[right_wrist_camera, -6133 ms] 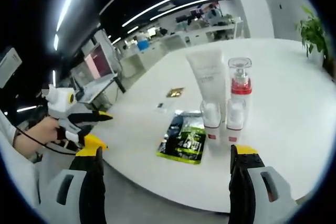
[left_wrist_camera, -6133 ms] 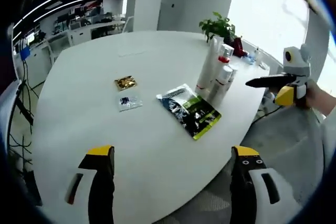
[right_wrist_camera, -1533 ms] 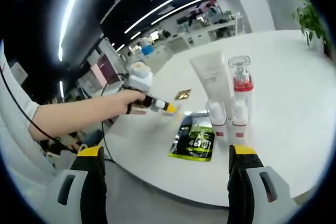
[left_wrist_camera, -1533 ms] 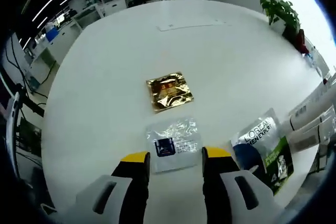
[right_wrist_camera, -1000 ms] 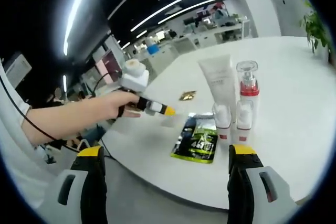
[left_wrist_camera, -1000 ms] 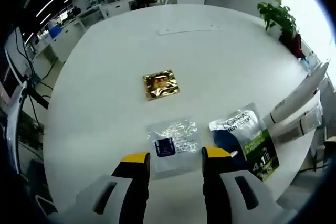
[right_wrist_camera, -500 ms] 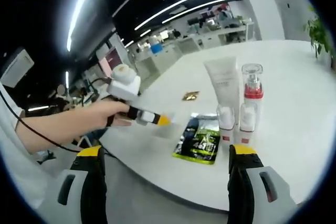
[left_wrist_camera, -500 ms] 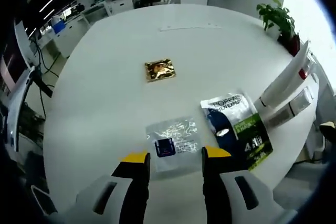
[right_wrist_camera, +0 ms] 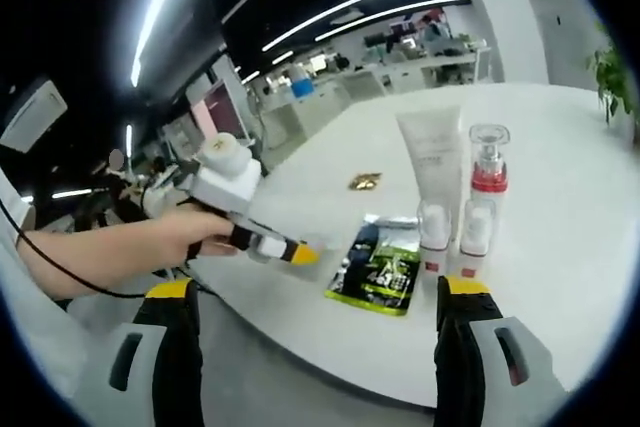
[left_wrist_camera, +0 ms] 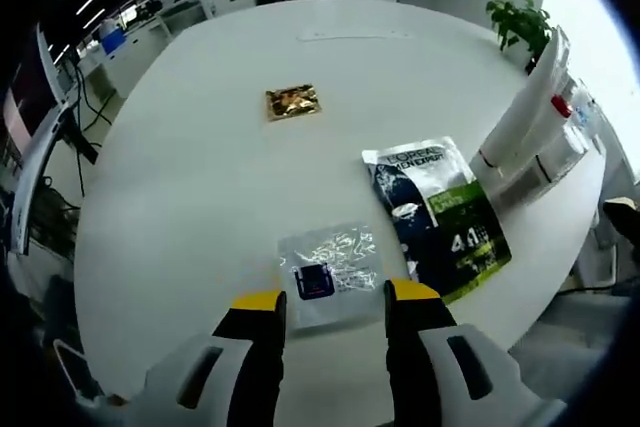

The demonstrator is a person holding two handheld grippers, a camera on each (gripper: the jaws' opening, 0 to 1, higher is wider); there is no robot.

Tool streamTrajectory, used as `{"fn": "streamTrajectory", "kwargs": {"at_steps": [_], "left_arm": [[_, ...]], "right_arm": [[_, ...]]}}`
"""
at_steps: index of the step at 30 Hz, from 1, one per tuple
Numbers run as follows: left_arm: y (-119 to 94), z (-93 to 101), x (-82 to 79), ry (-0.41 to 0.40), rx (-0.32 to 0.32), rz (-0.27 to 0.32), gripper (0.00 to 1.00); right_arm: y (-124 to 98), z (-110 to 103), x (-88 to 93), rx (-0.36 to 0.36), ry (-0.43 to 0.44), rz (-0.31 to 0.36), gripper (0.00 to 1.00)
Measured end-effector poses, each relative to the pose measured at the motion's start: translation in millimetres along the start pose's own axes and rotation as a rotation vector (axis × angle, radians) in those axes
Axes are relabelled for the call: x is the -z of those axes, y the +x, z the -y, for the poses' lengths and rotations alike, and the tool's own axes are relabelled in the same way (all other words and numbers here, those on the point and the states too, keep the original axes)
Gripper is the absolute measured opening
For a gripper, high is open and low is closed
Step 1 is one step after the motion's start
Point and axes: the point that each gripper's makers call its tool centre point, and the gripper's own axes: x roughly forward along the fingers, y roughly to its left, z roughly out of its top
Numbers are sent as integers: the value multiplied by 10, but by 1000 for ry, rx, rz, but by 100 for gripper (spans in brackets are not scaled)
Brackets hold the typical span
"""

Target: Arrange the skincare products in the storage area until every visible bottle or jar stands upright without overlapping.

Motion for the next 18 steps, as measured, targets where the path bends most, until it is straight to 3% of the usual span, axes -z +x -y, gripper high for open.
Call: {"fn": "streamTrajectory", "kwargs": {"at_steps": [18], "left_arm": [[105,69,194,13,-51,-20,42]], "right_arm": [[20,-55,48,-21,-30,-31,97]]}}
